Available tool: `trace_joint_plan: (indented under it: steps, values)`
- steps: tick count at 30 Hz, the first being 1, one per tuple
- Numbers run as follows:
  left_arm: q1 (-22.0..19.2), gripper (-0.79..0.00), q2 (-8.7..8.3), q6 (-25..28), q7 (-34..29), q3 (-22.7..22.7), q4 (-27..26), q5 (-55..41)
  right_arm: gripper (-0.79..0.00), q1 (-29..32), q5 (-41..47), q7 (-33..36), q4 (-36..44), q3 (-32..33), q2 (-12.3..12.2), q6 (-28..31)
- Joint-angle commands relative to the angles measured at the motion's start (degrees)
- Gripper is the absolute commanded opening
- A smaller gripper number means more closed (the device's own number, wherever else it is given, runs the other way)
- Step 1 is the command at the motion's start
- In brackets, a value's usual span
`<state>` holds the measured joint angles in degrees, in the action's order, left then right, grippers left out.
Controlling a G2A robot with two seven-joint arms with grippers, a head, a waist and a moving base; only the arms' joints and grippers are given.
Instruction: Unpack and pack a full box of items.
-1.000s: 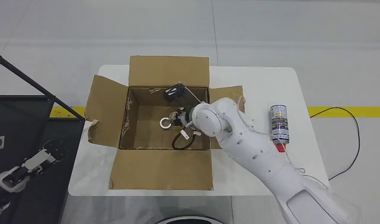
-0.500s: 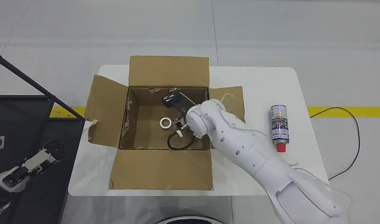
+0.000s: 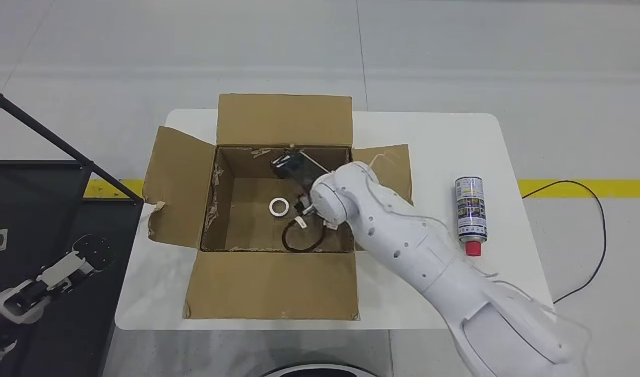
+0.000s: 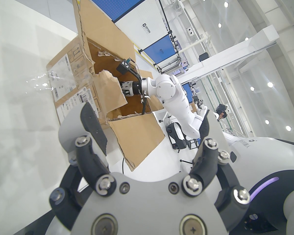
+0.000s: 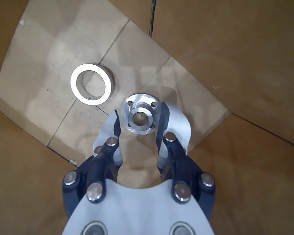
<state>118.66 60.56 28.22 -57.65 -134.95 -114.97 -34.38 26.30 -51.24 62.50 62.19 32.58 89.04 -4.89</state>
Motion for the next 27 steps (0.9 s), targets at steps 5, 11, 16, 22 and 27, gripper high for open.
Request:
trace_joint_plan:
  steps: [5,11,16,22,27]
  values:
    - [0.0,0.000,0.00,0.0,0.0,0.0,0.0,0.0,-0.129,2.2,1.2,5.2,10.8,5.4,-2.0,2.7]
    - [0.0,0.000,0.00,0.0,0.0,0.0,0.0,0.0,0.000,7.8,0.9,12.3,26.6,14.5,-5.4,5.6]
    - [0.0,0.000,0.00,0.0,0.0,0.0,0.0,0.0,0.000,13.0,-5.4,14.9,37.5,24.4,-8.2,5.1]
    - [0.0,0.000,0.00,0.0,0.0,0.0,0.0,0.0,0.000,16.8,-15.7,17.7,42.9,35.6,-10.6,3.4]
    - [0.0,0.000,0.00,0.0,0.0,0.0,0.0,0.0,0.000,17.9,-30.5,19.5,40.4,42.5,-12.2,2.0]
